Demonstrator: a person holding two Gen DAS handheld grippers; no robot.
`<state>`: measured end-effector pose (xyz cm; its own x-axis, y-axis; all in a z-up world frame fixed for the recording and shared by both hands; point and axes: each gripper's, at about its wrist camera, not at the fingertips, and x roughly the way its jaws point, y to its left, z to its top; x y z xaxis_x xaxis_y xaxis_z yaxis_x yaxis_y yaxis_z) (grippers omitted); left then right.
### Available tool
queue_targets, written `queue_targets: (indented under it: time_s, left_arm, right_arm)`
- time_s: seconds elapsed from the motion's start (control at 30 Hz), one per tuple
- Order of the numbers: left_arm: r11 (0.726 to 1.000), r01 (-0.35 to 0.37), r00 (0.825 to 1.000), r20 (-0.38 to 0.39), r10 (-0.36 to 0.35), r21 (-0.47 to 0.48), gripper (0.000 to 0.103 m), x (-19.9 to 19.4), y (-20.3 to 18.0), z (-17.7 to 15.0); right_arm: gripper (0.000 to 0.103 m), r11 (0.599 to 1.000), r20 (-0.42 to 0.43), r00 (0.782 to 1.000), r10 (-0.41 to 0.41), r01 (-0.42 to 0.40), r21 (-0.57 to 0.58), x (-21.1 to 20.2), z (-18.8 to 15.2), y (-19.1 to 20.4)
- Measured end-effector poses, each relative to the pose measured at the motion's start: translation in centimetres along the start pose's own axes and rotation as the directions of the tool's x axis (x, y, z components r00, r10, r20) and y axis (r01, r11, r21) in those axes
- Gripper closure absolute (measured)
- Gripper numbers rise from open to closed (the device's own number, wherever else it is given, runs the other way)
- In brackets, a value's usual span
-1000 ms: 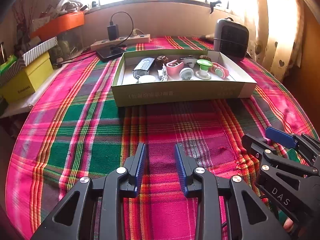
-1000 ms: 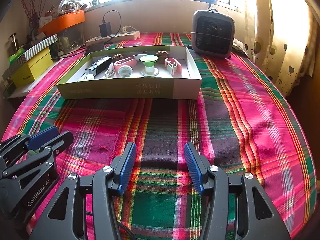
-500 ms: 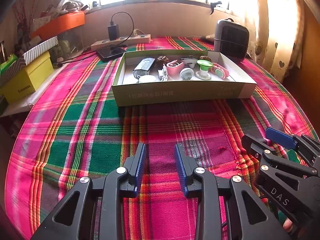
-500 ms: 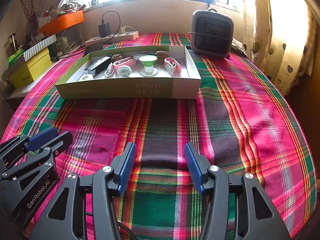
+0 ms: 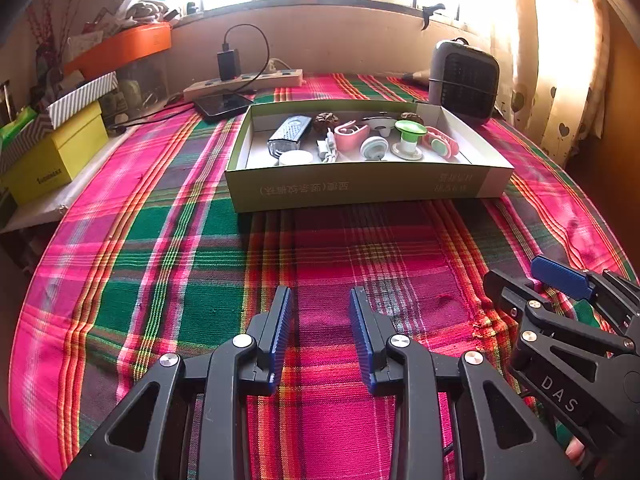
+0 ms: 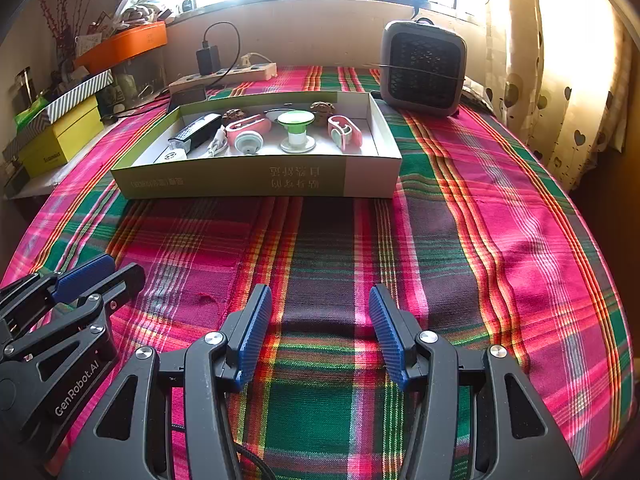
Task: Organize objects
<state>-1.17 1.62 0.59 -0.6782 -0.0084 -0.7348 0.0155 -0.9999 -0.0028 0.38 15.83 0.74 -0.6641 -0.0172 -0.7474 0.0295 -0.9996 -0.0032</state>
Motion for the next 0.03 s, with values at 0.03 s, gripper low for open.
queue_targets:
  time_s: [0.03]
  left_arm:
    - [1.000,0.000,1.000,0.000,0.000,0.000,0.075,0.00,0.00,0.00]
  right_arm:
    - [0.051,1.000,0.000,1.000,0.000,0.000,-0.001,0.01,0.01,-0.04]
